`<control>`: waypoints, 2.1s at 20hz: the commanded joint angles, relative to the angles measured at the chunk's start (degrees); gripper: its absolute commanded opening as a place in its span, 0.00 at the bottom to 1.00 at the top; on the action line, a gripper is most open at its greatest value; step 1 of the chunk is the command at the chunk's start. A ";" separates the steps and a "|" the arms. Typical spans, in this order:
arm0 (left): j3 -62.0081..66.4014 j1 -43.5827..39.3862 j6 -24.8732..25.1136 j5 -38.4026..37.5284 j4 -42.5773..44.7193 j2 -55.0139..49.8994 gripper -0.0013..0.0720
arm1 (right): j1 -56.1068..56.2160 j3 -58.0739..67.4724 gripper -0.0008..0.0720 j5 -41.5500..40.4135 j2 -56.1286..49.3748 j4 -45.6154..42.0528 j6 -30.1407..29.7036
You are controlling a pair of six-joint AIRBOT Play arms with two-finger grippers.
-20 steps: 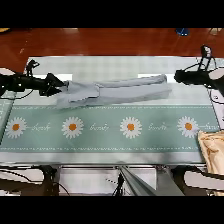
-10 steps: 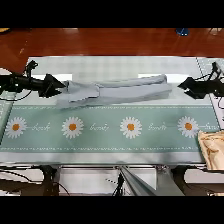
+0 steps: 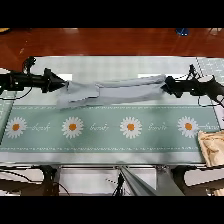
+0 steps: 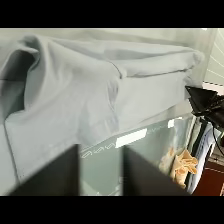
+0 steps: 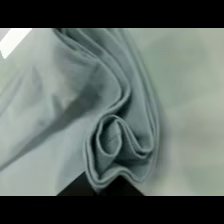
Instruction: Fold the shirts.
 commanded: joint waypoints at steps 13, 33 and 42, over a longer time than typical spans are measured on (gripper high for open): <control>0.04 -18.47 0.72 2.03 -2.82 0.04 0.04 | 3.19 0.46 0.05 10.64 22.71 -12.83 -4.39; -1.03 -50.10 -9.84 20.39 -6.60 -5.73 0.04 | 10.88 0.46 0.05 23.69 45.40 -15.15 2.29; -1.03 -43.54 -7.19 18.51 -7.06 -2.95 0.04 | 10.88 0.44 0.05 22.84 45.40 -17.86 1.66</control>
